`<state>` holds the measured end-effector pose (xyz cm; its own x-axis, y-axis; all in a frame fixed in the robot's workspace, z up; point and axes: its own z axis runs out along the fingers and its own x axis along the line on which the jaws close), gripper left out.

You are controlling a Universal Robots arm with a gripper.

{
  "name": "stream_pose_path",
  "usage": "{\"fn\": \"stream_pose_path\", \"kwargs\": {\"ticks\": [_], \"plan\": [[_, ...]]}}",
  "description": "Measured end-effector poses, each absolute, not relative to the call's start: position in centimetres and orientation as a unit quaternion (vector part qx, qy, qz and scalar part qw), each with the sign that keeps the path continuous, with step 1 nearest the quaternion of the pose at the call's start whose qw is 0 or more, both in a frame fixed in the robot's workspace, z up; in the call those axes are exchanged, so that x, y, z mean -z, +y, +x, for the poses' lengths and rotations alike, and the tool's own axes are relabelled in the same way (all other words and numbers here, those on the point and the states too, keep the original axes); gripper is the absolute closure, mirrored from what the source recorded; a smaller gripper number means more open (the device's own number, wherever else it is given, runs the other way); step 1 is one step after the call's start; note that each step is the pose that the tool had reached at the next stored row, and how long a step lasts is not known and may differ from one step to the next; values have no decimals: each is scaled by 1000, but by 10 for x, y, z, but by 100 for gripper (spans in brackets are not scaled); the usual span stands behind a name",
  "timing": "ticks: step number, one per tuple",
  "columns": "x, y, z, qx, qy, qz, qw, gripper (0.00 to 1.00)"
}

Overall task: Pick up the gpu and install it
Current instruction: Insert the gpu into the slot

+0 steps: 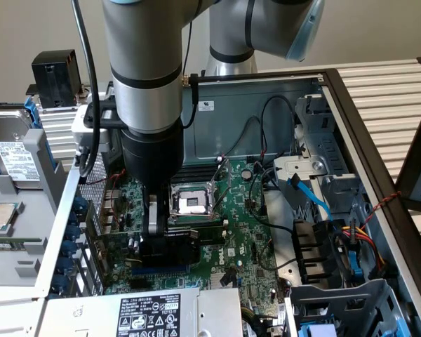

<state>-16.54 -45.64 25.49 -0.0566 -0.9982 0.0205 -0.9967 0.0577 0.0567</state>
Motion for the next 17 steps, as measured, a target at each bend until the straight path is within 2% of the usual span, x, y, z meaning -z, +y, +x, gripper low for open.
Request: {"fn": "stream_pose_path", "kwargs": {"ticks": [17], "plan": [[-254,-456,-165,14,-726,687,27,73]]}}
